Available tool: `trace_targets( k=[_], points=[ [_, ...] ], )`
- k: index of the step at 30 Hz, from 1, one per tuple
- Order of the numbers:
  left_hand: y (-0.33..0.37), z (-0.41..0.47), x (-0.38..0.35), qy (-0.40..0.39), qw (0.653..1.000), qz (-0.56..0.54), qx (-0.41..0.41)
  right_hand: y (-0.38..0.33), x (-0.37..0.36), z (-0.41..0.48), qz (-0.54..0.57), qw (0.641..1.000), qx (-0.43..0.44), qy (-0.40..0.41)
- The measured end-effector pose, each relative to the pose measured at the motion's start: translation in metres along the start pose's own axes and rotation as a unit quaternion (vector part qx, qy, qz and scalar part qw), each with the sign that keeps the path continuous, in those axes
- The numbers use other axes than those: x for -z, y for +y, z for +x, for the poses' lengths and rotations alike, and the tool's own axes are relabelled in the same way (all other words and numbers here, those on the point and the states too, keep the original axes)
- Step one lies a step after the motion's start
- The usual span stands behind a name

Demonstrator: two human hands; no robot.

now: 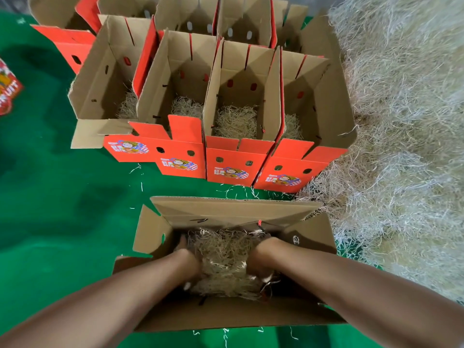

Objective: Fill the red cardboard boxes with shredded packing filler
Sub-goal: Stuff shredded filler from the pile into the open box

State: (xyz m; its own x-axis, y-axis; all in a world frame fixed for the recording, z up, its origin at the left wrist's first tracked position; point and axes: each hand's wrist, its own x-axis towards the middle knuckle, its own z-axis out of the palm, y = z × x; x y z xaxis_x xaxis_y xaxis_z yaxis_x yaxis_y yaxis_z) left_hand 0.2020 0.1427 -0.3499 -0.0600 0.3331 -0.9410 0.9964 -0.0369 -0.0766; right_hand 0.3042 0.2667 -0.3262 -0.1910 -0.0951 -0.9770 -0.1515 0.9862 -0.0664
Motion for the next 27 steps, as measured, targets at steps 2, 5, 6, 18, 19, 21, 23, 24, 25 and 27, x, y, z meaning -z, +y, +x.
trace_targets(
  k=[2,5,6,18,19,21,23,24,25,27],
  points=[
    [-0.007,0.007,-0.013,0.023,0.998,0.035,0.040,0.001,-0.005,0.000,-0.013,0.999,-0.029,-0.026],
    [-0.018,0.006,-0.013,-0.020,0.989,0.133,0.054,0.004,-0.012,-0.008,-0.026,0.998,-0.043,-0.038],
    [-0.019,0.006,-0.010,-0.030,0.990,0.126,0.050,0.006,-0.012,-0.013,-0.022,0.998,-0.041,-0.035],
    [-0.009,-0.003,0.011,0.076,0.984,-0.130,-0.097,-0.036,0.015,-0.015,0.325,0.933,0.150,0.031],
    [-0.008,-0.002,0.007,0.035,0.987,-0.111,-0.111,-0.034,0.007,-0.009,0.289,0.950,0.118,-0.014],
    [-0.005,-0.005,-0.003,-0.025,0.992,-0.060,-0.104,-0.022,-0.008,-0.006,0.178,0.982,0.032,-0.045],
    [-0.004,-0.007,-0.011,-0.041,0.995,-0.031,-0.083,-0.008,-0.021,-0.008,0.093,0.996,-0.012,-0.011],
    [-0.003,-0.008,-0.012,-0.045,0.996,-0.024,-0.078,-0.003,-0.023,-0.010,0.071,0.997,-0.014,0.013],
    [-0.002,-0.010,-0.011,-0.036,0.996,-0.016,-0.079,-0.002,-0.022,-0.012,0.064,0.997,-0.009,0.043],
    [0.001,-0.017,-0.005,0.065,0.995,-0.004,-0.080,-0.007,-0.013,-0.019,0.067,0.992,0.002,0.103]
  ],
)
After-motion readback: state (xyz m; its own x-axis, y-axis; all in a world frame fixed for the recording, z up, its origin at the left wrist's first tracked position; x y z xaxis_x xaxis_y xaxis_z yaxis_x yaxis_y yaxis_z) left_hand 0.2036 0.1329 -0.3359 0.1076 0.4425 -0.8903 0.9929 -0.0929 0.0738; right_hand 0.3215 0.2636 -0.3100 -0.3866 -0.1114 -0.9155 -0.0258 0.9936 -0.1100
